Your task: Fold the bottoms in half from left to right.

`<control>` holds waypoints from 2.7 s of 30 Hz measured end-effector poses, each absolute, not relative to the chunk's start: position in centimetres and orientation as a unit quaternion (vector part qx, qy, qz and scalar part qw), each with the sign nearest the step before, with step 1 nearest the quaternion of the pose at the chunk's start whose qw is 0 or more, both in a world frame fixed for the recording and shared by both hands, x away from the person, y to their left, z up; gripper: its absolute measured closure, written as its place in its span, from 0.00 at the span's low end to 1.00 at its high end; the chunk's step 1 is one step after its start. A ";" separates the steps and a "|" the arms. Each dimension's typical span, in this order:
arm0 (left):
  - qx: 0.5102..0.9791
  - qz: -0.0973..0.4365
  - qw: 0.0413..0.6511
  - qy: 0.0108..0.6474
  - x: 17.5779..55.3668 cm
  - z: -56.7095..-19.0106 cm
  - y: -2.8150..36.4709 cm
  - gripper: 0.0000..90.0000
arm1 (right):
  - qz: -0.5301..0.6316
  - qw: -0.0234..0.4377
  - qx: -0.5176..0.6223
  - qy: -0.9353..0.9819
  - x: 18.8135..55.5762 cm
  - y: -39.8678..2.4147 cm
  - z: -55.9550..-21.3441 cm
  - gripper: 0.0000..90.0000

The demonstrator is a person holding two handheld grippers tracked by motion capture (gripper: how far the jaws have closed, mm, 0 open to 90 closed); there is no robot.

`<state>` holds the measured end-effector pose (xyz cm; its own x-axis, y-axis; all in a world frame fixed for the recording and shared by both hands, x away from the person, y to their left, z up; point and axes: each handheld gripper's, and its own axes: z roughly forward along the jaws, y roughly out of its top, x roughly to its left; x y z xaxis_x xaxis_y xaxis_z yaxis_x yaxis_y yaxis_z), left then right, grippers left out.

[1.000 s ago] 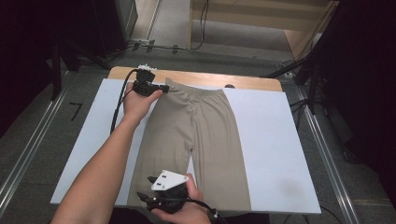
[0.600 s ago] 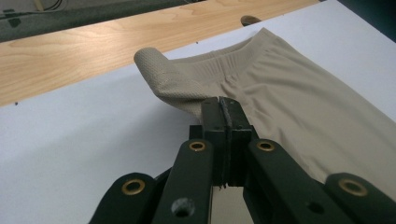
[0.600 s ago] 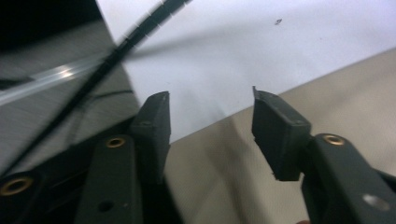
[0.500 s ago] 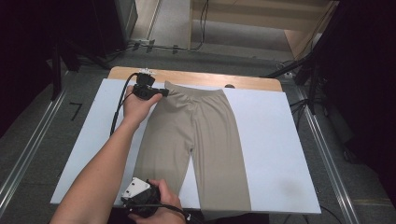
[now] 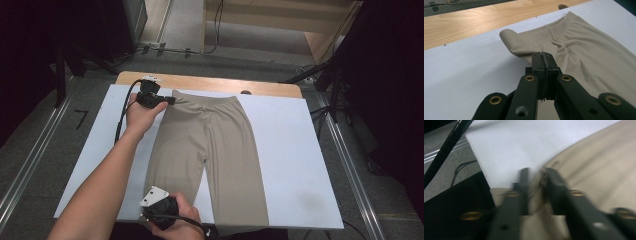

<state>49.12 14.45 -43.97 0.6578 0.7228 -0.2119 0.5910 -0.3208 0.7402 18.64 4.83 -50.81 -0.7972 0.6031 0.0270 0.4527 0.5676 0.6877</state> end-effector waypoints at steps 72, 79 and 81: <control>0.801 0.096 0.380 0.452 51.2 -49.2 2.8 0.40 | 0.380 0.172 0.431 0.800 13.6 -13.6 -51.1 0.43; 0.811 0.123 0.364 0.441 50.1 -50.6 1.0 0.60 | 0.355 0.200 0.436 0.802 14.2 -13.2 -52.3 0.62; 0.802 0.113 0.375 0.451 50.0 -50.7 1.1 0.72 | 0.358 0.202 0.433 0.802 14.2 -13.6 -52.4 0.79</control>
